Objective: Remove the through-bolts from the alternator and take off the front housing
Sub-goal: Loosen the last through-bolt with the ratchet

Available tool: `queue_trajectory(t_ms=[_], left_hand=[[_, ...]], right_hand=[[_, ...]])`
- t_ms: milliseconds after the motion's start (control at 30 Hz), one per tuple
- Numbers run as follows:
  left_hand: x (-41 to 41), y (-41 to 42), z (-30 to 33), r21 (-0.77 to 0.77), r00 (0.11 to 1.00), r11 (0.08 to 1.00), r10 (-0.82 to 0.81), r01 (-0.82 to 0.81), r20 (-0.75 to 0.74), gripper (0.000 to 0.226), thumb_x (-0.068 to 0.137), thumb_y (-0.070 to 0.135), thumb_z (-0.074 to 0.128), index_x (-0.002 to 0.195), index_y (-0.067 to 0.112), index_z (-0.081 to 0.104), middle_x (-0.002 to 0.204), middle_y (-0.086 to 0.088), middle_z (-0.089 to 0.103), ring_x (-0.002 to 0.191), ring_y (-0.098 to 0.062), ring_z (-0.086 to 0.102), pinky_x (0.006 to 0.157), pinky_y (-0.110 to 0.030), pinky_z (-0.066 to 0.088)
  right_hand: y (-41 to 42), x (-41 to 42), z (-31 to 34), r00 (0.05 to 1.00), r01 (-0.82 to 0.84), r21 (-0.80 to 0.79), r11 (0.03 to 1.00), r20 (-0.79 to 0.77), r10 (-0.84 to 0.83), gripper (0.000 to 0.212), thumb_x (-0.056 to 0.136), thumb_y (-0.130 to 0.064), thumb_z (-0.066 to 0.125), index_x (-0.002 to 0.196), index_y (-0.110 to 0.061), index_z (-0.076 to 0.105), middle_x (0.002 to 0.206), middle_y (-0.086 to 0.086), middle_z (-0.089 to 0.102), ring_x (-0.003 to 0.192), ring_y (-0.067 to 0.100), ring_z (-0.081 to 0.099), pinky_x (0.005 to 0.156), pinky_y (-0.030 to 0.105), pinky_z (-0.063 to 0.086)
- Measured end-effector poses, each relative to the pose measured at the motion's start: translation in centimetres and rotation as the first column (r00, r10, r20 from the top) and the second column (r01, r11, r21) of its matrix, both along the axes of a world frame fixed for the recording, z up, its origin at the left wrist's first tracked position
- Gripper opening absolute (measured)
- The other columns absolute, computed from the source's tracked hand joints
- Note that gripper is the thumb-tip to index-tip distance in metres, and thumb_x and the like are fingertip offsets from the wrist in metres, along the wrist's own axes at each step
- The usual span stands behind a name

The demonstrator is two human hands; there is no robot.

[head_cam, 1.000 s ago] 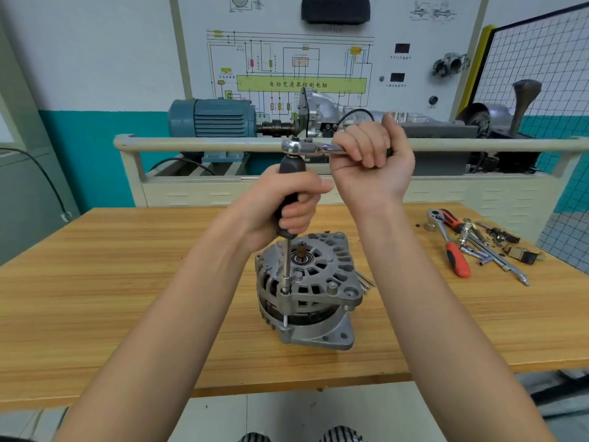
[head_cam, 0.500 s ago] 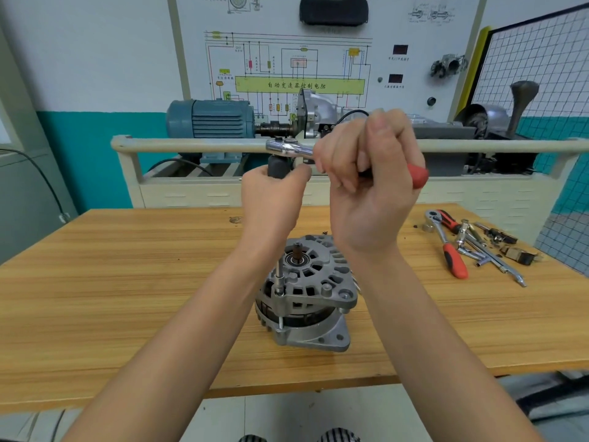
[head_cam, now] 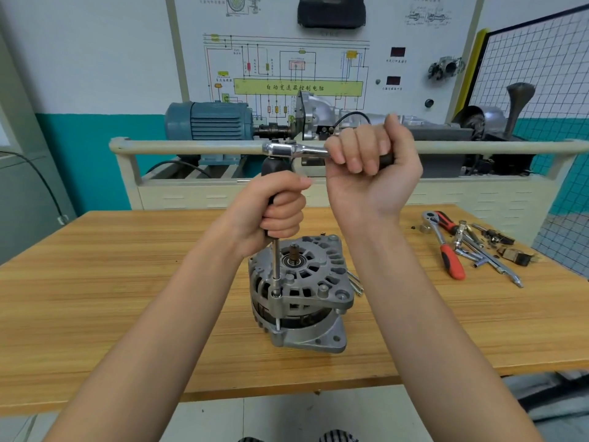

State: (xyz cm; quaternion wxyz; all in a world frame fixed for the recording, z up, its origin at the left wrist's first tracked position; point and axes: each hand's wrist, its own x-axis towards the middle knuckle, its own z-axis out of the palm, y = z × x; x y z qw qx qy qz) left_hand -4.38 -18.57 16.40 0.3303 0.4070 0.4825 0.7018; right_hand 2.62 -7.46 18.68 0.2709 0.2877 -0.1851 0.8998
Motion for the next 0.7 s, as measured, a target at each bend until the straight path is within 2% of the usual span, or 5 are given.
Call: queue_trajectory(t_ms=[133,233,367,567,700], left_hand=[[1.1,0.3,0.0,0.015,0.946,0.947,0.32,-0.32,-0.056,0.053,0.089,0.009,0.049,0.043,0.023,0.028,0.035,0.008,0.02,0.028,-0.007,0.014,0.034,-0.013,0.015],[2.0,1.1,-0.3,0.067,0.786,0.788,0.615,-0.612,-0.063,0.046,0.085,0.004,0.053,0.05,0.022,0.028,0.038,0.007,0.021,0.033,-0.011,0.015,0.037,-0.015,0.017],[2.6,1.5,-0.7,0.159,0.708,0.709,0.703,-0.687,-0.073,0.034,0.071,0.013,0.059,0.054,0.02,0.03,0.039,0.008,0.024,0.036,-0.011,0.017,0.038,-0.014,0.018],[1.5,-0.3,-0.2,0.116,0.937,0.943,0.326,-0.313,-0.123,0.032,0.074,0.013,0.06,0.05,0.016,0.039,0.038,0.005,0.029,0.032,-0.011,0.023,0.038,-0.019,0.024],[1.2,-0.6,0.5,0.009,0.985,0.998,0.065,-0.065,-0.162,0.031,0.07,0.018,0.063,0.048,0.017,0.041,0.036,0.005,0.029,0.029,-0.008,0.023,0.037,-0.017,0.022]], right_hand=[[-2.1,1.0,-0.2,0.953,0.29,0.184,0.939,-0.147,-0.265,0.037,0.095,-0.009,0.035,0.059,-0.016,0.035,0.04,-0.003,0.032,0.041,0.013,0.029,0.05,0.03,0.031],[-3.7,1.5,-0.5,0.815,0.568,0.274,0.776,-0.315,-0.486,0.028,0.091,-0.002,0.037,0.068,-0.017,0.038,0.043,-0.002,0.032,0.041,0.015,0.029,0.048,0.033,0.026],[-4.8,1.8,-1.1,0.67,0.735,0.29,0.613,-0.449,-0.591,0.021,0.088,-0.006,0.041,0.073,-0.02,0.04,0.047,-0.002,0.031,0.041,0.014,0.027,0.045,0.032,0.021],[-1.0,0.6,0.1,0.986,0.108,0.134,0.985,-0.139,-0.089,0.046,0.091,-0.012,0.04,0.044,-0.015,0.042,0.035,-0.004,0.03,0.034,0.011,0.027,0.043,0.025,0.027],[1.0,-0.8,0.4,0.964,-0.263,-0.138,0.955,0.007,0.266,0.042,0.086,-0.016,0.043,0.045,-0.015,0.035,0.034,-0.004,0.026,0.031,0.011,0.026,0.041,0.022,0.022]])
